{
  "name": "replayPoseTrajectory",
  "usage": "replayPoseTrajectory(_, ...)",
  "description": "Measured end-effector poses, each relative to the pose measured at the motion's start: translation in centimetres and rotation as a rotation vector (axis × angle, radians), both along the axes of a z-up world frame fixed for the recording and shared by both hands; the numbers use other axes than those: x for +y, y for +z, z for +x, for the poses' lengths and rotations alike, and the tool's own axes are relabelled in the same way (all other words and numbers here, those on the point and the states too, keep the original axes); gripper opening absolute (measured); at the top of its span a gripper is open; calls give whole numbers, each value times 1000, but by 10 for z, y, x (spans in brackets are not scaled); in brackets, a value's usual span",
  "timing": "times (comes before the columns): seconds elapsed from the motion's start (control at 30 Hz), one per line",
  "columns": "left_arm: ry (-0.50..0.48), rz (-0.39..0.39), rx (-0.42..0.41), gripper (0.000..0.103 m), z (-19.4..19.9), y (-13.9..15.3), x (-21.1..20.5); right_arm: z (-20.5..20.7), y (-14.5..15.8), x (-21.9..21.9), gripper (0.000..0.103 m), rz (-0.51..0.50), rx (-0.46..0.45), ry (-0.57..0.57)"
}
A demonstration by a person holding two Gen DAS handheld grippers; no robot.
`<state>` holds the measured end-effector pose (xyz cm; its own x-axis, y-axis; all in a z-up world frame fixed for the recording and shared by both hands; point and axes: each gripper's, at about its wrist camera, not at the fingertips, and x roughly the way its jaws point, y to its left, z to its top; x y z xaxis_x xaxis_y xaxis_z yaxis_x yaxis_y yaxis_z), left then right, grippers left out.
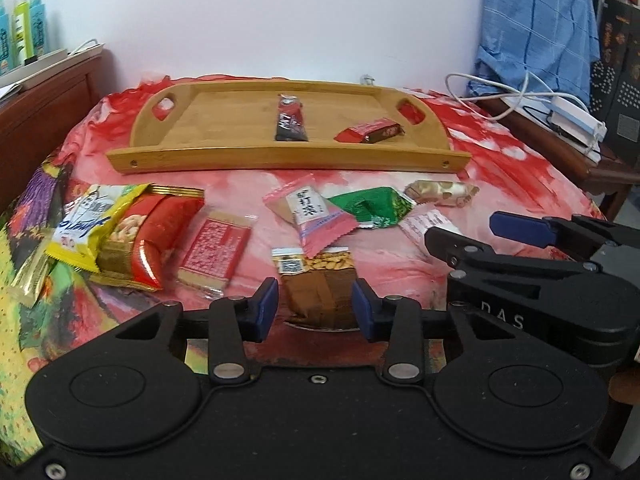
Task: Organize snacks
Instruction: 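Grasp the brown almond packet with the left tool while the right tool grasps the white candy packet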
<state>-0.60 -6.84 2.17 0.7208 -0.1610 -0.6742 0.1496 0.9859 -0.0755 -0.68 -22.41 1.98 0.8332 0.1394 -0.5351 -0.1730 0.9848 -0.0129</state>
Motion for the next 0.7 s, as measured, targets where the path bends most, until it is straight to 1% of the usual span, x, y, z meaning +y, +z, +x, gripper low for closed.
replayPoseTrajectory(0.07, -1, 6, 2, 38, 2, -2, -3, 1, 0, -2, 72, 6, 8, -10)
replayPoseTrajectory(0.13, 3, 6, 7, 41, 5, -4, -5, 3, -1, -2, 71, 7, 17, -21)
replayPoseTrajectory(0.3, 1, -1, 16, 46, 10, -7, -5, 7, -4, -8, 68, 30, 41, -47)
replayPoseTrajectory(0.43, -12, 24, 10, 47, 11, -9, -9, 10, -3, -14, 68, 69, 45, -72)
replayPoseTrajectory(0.5, -15, 32, 4, 47, 11, -9, -10, 12, -3, -17, 68, 89, 53, -81)
replayPoseTrajectory(0.53, -17, 32, 3, 44, 10, -9, -11, 12, -3, -18, 68, 92, 56, -83)
replayPoseTrajectory(0.63, -21, 36, -5, 41, 9, -8, -11, 12, -4, -17, 68, 90, 58, -80)
replayPoseTrajectory(0.7, -17, 52, -13, 39, 6, -6, -10, 12, -4, -15, 68, 85, 58, -72)
